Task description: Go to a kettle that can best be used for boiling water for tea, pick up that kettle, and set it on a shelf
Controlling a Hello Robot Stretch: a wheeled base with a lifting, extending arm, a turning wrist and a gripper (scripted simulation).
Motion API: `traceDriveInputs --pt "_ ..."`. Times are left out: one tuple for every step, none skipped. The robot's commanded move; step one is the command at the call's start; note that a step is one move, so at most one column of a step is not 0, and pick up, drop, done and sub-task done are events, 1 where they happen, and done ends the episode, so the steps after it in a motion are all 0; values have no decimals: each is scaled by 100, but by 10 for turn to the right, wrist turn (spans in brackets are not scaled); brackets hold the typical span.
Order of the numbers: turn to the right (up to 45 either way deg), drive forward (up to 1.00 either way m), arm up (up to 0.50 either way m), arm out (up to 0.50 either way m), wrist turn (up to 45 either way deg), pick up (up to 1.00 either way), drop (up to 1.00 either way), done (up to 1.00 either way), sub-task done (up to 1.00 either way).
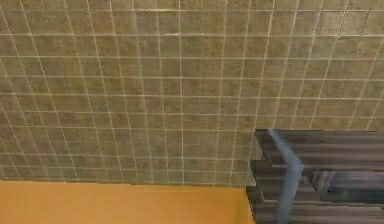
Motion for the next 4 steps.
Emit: traceDriveInputs --pt "390 0 0 0 0 0 0 0 0" --pt "0 65 0 0 0 0 0 0 0" --pt "-150 0 0 0 0 0 0 0 0" --pt "120 0 0 0 0 0 0 0 0"
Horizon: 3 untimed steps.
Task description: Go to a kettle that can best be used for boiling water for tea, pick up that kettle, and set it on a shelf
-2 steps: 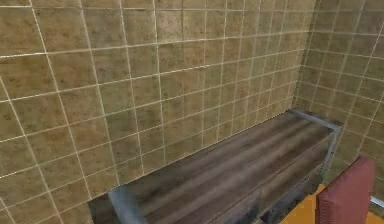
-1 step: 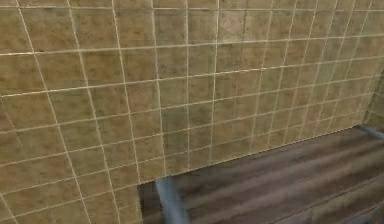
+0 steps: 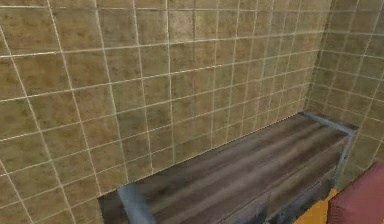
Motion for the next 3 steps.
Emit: traceDriveInputs --pt "-60 0 0 0 0 0 0 0 0" --pt "-30 0 0 0 0 0 0 0 0" --pt "120 0 0 0 0 0 0 0 0"
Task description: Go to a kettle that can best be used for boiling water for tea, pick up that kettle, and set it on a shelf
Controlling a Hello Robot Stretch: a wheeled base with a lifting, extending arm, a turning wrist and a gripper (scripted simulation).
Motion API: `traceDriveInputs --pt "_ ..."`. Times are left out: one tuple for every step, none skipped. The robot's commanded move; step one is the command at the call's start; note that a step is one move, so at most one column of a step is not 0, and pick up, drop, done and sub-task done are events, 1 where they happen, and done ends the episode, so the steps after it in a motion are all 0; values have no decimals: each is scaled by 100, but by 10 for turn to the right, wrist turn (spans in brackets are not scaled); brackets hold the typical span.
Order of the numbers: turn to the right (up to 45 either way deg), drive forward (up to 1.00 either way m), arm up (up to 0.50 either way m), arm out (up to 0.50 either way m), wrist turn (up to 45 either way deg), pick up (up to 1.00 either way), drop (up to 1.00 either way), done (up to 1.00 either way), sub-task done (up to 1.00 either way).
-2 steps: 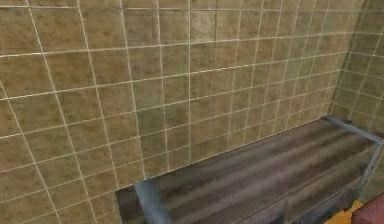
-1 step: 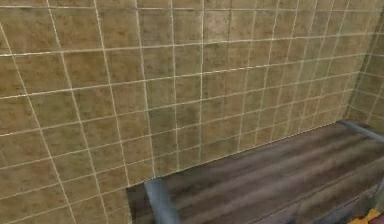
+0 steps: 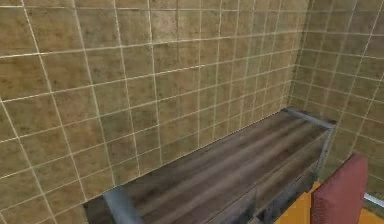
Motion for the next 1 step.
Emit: traceDriveInputs --pt "-150 0 0 0 0 0 0 0 0"
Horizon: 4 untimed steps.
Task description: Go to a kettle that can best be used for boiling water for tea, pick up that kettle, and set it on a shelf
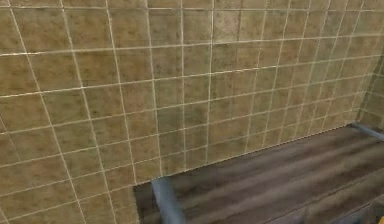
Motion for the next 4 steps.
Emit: traceDriveInputs --pt "-210 0 0 0 0 0 0 0 0" --pt "0 20 0 0 0 0 0 0 0" --pt "450 0 0 0 0 0 0 0 0" --pt "150 0 0 0 0 0 0 0 0"
